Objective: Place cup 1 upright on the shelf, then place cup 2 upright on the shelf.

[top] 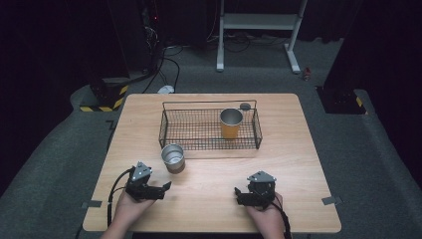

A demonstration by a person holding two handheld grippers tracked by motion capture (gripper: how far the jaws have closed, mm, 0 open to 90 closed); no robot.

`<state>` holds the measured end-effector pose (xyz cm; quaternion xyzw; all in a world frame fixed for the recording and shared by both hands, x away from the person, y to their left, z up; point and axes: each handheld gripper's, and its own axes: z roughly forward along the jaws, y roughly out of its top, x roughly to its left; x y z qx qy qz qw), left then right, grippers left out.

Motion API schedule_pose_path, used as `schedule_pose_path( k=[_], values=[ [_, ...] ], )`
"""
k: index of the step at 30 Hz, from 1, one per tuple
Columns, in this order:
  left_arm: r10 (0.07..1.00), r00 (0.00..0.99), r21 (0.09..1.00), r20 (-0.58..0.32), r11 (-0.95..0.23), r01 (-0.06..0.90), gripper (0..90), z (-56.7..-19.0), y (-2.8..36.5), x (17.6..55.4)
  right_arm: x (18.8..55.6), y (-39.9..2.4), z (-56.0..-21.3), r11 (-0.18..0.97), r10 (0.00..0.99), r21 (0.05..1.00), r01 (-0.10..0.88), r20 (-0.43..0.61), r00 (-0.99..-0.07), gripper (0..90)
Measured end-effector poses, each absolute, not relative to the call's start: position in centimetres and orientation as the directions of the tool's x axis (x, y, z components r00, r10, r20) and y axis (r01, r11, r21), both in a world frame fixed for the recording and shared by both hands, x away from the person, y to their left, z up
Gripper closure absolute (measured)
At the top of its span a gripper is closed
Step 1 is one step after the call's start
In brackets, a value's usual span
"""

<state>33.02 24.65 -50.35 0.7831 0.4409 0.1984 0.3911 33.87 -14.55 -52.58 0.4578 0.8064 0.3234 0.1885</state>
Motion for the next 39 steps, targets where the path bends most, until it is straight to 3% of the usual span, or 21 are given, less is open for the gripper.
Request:
schedule_pose_path(
  k=[12, 39],
  values=[
    [0.848, 0.526, 0.787, -0.069, -0.278, 0.55, 3.4, -50.0, 24.1, 33.7, 33.9, -14.6, -52.6, 0.376, 0.858, 0.694, 0.614, -0.012, -0.513, 8.7],
    [0.872, 0.487, 0.821, -0.054, -0.239, 0.518, 4.5, -48.9, 23.4, 36.2, 33.9, -14.6, -52.6, 0.376, 0.858, 0.695, 0.613, -0.011, -0.513, 8.5]
  ],
)
